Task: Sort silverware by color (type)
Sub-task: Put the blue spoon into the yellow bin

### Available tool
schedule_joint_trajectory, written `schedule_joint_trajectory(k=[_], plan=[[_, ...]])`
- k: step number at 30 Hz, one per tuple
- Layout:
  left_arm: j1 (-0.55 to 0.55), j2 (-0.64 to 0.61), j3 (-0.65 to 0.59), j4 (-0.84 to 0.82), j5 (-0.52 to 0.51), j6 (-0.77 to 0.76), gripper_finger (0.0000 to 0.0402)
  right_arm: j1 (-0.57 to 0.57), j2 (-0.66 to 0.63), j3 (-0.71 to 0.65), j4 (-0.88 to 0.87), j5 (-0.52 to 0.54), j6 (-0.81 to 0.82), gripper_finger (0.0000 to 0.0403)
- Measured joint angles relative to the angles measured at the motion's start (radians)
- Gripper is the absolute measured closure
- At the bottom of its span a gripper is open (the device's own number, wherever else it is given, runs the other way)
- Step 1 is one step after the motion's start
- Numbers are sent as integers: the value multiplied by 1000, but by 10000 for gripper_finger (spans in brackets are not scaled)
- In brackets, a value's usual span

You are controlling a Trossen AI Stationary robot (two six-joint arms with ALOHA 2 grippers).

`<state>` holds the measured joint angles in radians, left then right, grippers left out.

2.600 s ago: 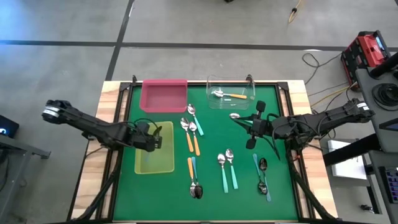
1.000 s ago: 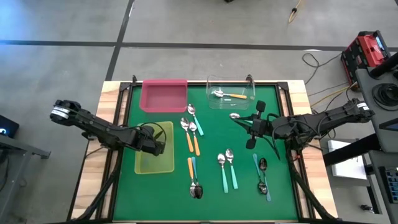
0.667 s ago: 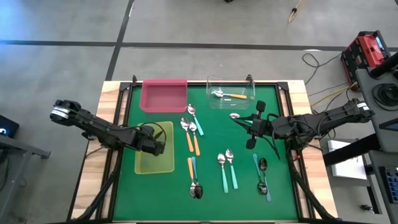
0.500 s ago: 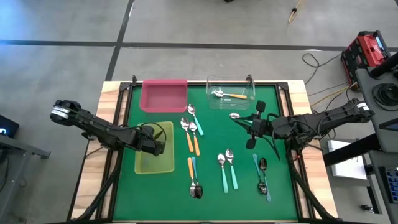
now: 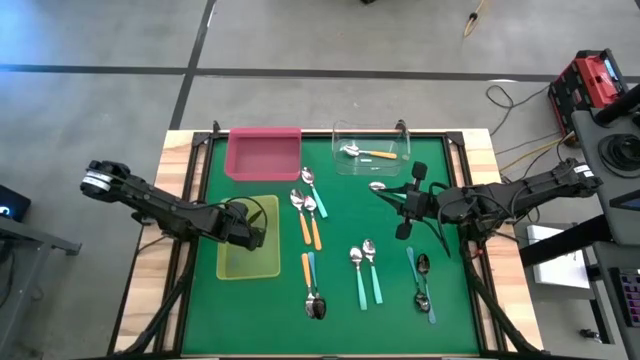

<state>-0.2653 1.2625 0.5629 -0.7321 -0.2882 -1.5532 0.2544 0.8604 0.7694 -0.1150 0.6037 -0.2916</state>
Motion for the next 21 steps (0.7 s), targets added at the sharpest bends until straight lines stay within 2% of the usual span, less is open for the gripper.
schedule_joint_trajectory(k=[13, 21], plan=[[0, 0, 0, 0, 3, 0, 397, 0, 0, 0, 0, 0, 0, 360], [0, -1, 0, -1, 11, 8, 337, 0, 0, 0, 0, 0, 0, 360]])
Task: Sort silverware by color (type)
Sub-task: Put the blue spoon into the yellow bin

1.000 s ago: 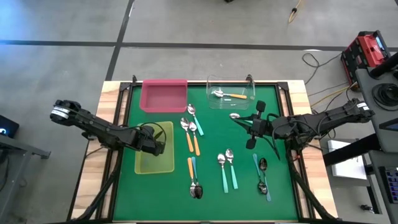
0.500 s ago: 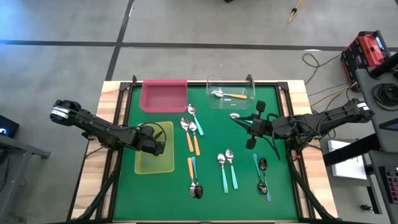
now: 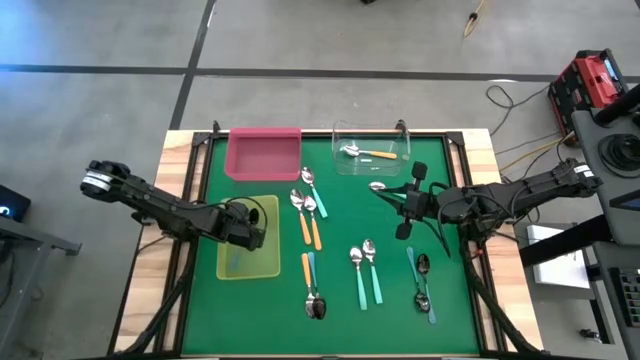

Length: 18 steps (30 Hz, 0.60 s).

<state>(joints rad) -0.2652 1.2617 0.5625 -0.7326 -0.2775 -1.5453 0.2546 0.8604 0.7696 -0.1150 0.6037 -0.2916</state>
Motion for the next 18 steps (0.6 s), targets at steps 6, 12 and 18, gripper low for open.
schedule_joint_trajectory(k=[6, 12, 18], plan=[[0, -1, 52, -44, 1, 79, 304, 0, 0, 0, 0, 0, 0, 360], [0, -2, 182, -220, -55, 187, 298, 0, 0, 0, 1, 0, 0, 360], [4, -3, 305, -242, -77, 410, 311, 0, 0, 0, 1, 0, 0, 360]])
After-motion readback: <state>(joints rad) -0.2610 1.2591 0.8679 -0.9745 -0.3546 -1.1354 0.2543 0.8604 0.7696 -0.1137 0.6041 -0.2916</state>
